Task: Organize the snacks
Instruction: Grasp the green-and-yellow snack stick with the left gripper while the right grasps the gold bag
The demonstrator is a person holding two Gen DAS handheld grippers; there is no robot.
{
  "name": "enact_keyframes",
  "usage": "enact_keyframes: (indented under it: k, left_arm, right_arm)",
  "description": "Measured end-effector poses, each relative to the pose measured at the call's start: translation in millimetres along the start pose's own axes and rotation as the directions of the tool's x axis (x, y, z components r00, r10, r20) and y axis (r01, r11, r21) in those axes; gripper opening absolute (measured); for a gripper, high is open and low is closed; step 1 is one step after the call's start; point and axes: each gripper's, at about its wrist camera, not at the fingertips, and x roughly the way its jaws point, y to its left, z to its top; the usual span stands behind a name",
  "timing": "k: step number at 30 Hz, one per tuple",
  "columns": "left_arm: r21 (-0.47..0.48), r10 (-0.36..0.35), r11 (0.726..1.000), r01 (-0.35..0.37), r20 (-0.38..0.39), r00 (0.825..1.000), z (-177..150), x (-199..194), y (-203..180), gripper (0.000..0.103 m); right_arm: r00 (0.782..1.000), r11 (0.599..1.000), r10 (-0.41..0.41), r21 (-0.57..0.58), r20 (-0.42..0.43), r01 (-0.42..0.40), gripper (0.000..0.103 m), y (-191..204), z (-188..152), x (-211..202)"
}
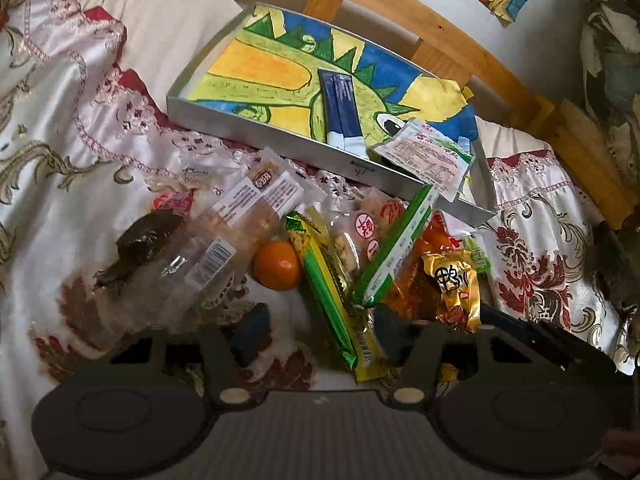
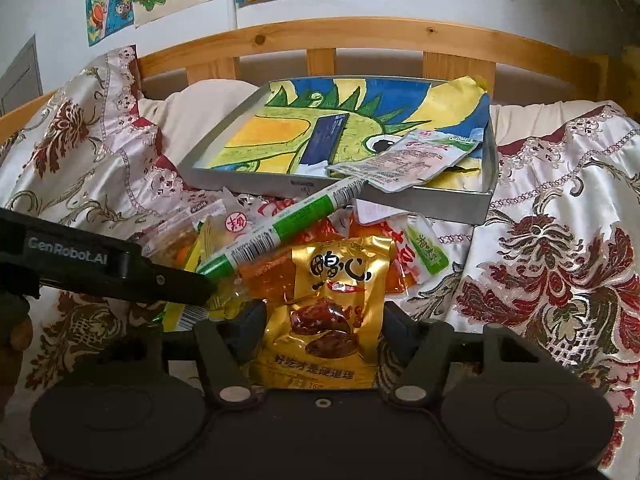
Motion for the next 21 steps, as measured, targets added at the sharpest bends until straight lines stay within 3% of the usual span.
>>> enact_keyframes:
  k: [3,11,13,21]
  left_arm:
    - [0.000,-0.027,1.000,0.027,-0.017,0.999,1.7,6.7,0.6,0.047]
    - [0.008,-0.036,0.999,0.036,-0.035,0.999,-1.7,21.2,-2.2,0.047]
    - [0.007,-0.070,0.998,0.070,-0.044,0.997,-1.1,20.7,-1.4,0.028]
    - [-0.011,-0.086,0.996,0.086,-0.052,0.995,-5.2,4.6,4.9,0.021]
  right_arm:
    - [1.000,1.000,0.011,0.014,0.015,-0.012,0.064,-2.3,0.8,0.1]
    - [1.000,0.999,0.001,0.034,-0.009,0.000,0.064,-5.2,-0.4,5.6]
    - [1.000,0.999,0.003,0.036,-0.009,-0.003,0.063,-6.2,-0.4,5.4]
    - [1.000,1.000,-0.009,-0.007,0.004,0.009,0.054,-2.6,1.4,-1.0]
